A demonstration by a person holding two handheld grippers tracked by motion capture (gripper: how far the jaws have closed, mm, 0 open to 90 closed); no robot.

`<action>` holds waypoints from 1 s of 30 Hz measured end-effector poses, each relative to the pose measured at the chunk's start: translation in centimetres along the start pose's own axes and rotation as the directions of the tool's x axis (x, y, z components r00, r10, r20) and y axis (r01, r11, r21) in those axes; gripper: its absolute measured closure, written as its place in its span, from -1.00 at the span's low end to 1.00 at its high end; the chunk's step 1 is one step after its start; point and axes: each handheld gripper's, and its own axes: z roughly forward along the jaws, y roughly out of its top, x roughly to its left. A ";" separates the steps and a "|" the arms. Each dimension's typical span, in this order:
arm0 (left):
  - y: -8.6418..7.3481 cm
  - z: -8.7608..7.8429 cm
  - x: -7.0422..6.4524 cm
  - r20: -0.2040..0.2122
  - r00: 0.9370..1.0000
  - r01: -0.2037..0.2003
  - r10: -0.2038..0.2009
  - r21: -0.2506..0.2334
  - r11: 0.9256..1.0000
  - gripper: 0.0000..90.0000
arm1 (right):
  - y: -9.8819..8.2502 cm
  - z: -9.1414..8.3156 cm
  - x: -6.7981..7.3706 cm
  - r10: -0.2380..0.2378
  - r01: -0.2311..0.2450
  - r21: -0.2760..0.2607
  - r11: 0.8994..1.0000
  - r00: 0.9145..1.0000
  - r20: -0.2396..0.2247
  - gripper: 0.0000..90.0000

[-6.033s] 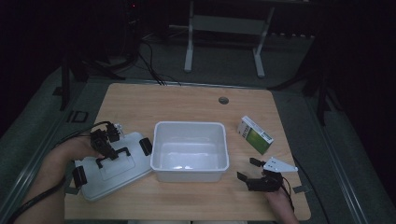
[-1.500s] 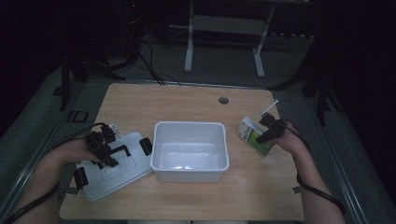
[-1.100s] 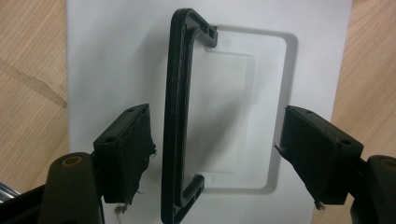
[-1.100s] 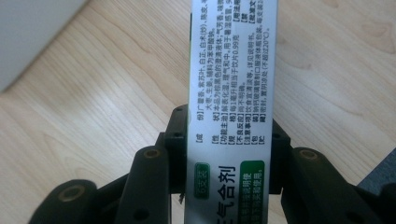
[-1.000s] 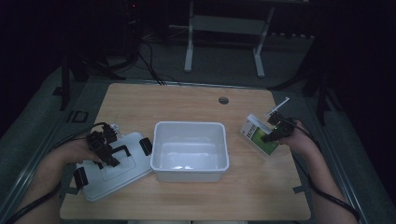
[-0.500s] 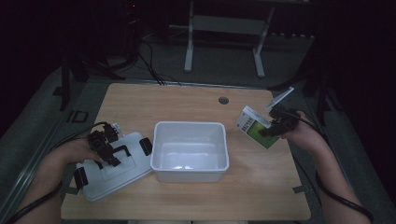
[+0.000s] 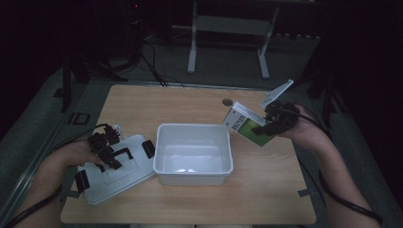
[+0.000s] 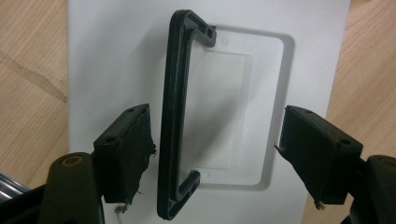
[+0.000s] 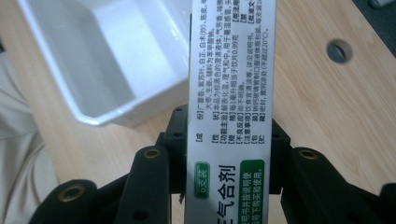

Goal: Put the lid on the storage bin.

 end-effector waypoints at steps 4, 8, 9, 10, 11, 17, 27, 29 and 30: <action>0.0 -0.2 0.0 -0.009 1.000 -0.004 0.004 0.001 1.000 -0.43 | 1.2 0.0 1.1 -0.044 0.044 -0.008 0.999 0.999 -0.023 0.43; 0.0 -0.2 -0.1 -0.006 1.000 -0.004 0.004 0.004 1.000 -0.43 | 2.5 0.2 2.3 -0.096 0.096 -0.015 0.995 0.994 -0.047 0.43; 0.0 -0.1 -0.1 -0.004 1.000 -0.001 0.001 0.003 1.000 -0.43 | 2.9 0.4 2.7 -0.116 0.115 -0.019 0.993 0.992 -0.053 0.43; 0.0 -0.1 -0.1 -0.003 1.000 -0.004 0.004 0.004 1.000 -0.43 | 3.2 0.4 2.9 -0.123 0.122 -0.020 0.992 0.991 -0.057 0.43; 0.0 -0.1 -0.1 -0.002 1.000 -0.004 0.004 0.006 1.000 -0.43 | 3.5 0.5 3.2 -0.136 0.136 -0.015 0.991 0.989 -0.062 0.43; 0.2 -0.2 -0.2 -0.004 1.000 -0.006 0.006 0.008 1.000 -0.43 | 5.1 1.8 5.0 -0.195 0.195 -0.006 0.981 0.977 -0.086 0.43; 0.1 -0.3 -0.2 -0.006 1.000 -0.005 0.005 0.011 1.000 -0.43 | 6.4 4.6 6.7 -0.287 0.292 0.025 0.956 0.949 -0.134 0.42; 0.1 -0.1 -0.2 -0.010 1.000 -0.007 0.007 0.017 1.000 -0.43 | 6.5 5.0 6.9 -0.299 0.306 0.024 0.952 0.943 -0.145 0.42; 0.1 -0.1 -0.2 -0.007 1.000 -0.007 0.007 0.020 1.000 -0.43 | 6.5 5.2 7.0 -0.303 0.310 0.025 0.950 0.941 -0.153 0.42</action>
